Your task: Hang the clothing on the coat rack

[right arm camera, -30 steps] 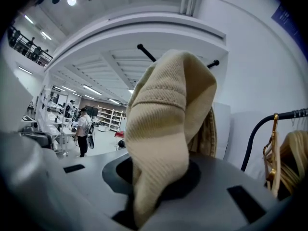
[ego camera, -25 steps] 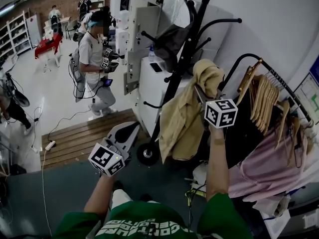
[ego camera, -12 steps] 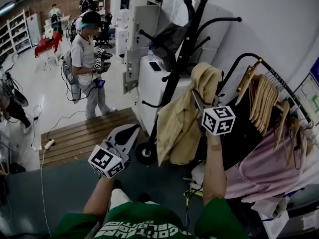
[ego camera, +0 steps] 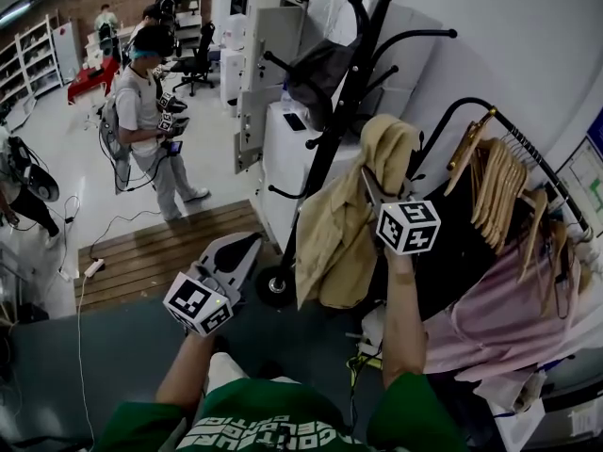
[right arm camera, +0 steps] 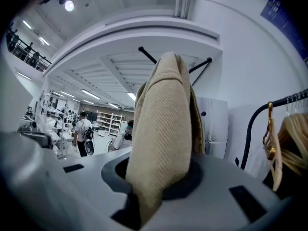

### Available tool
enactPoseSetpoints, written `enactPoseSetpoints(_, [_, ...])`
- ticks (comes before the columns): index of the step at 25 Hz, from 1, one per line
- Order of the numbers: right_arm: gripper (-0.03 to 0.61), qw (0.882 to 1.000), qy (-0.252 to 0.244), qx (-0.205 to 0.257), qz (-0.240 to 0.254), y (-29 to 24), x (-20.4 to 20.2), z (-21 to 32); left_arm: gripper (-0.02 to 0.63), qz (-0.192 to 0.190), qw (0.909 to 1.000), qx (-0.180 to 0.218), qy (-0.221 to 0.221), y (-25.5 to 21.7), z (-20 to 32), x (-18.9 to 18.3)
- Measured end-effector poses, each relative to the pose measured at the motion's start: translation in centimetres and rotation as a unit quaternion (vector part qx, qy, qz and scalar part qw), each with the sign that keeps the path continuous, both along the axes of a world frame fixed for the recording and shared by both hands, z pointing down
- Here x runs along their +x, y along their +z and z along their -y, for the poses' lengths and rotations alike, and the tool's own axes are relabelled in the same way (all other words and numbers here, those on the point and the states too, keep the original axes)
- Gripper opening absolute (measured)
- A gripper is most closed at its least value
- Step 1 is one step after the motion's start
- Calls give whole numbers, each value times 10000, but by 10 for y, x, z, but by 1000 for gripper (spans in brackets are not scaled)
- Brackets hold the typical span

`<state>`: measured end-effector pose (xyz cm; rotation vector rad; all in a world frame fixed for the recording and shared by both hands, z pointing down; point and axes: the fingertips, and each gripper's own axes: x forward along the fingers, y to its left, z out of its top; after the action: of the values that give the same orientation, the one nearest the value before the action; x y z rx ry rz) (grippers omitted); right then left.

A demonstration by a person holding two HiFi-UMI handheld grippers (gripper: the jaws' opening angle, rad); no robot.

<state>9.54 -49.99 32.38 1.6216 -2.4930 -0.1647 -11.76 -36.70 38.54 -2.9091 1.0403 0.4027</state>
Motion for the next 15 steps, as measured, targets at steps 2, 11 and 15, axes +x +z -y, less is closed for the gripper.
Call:
enactPoseSetpoints(2, [92,10000,-5,22,21,0,-3,-1,5,-8,10000,-6,-6,-1,-2,-1])
enactPoseSetpoints(11, [187,9997,-98,79,207,3,-6,-14,5,18,10000,0,-37,-4,-7,0])
enactPoseSetpoints(15, [214,9994,-57,149,319,2,-2,-25,5,49,10000,-10,-36,-2,-8,1])
